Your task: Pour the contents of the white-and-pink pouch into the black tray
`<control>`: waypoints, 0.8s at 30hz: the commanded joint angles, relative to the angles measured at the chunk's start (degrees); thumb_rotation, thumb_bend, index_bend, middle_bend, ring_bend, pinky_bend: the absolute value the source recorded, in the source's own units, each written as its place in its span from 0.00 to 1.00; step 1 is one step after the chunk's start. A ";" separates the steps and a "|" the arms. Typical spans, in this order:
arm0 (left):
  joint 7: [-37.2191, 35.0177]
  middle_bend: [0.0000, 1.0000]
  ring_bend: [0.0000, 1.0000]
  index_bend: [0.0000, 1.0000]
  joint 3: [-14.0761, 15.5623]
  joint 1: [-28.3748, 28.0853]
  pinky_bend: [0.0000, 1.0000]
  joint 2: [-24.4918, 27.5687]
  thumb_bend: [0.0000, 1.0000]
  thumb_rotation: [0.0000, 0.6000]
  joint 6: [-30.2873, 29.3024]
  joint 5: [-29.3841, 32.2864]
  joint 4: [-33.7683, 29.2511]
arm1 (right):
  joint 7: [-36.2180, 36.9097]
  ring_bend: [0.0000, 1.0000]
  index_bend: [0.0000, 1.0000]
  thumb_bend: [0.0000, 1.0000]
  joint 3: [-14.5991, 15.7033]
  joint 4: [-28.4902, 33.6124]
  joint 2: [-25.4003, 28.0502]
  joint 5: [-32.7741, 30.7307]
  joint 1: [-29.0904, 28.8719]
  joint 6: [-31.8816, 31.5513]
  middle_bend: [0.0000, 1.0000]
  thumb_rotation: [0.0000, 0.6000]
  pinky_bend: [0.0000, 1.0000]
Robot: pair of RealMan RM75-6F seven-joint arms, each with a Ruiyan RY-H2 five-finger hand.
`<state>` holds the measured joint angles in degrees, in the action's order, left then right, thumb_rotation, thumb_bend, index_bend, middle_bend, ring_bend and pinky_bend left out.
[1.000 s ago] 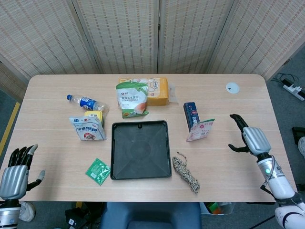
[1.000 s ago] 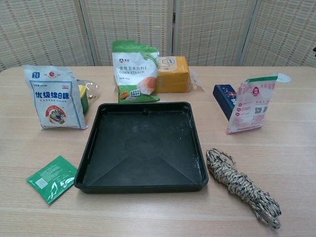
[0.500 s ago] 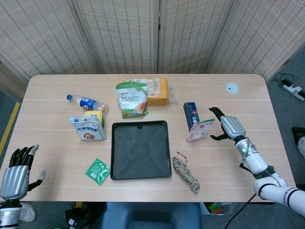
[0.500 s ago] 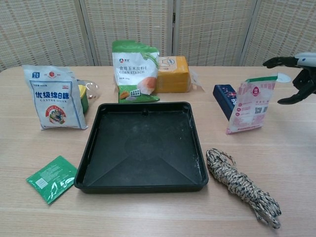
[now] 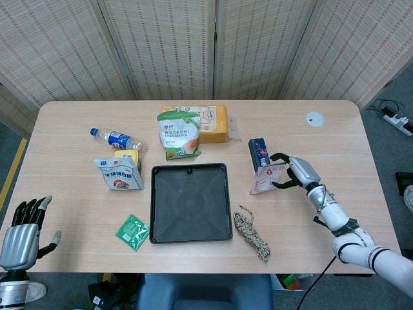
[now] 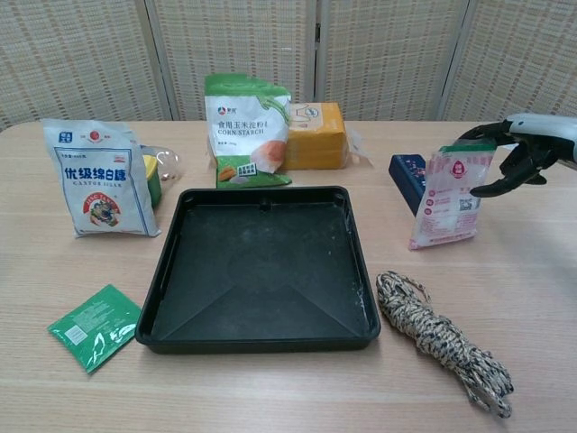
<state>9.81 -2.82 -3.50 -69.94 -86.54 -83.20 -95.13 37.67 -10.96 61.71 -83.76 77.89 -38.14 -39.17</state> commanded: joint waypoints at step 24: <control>-2.86 0.13 0.10 0.05 0.25 0.61 0.00 0.32 0.40 1.00 -0.58 -0.54 1.83 | -6.26 1.00 0.82 0.61 -7.66 6.64 -10.33 -14.69 3.44 -12.09 0.71 1.00 1.00</control>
<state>6.98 -2.59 -2.90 -69.62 -87.11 -83.72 -93.33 33.79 -17.76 67.37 -92.73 64.54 -34.82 -49.58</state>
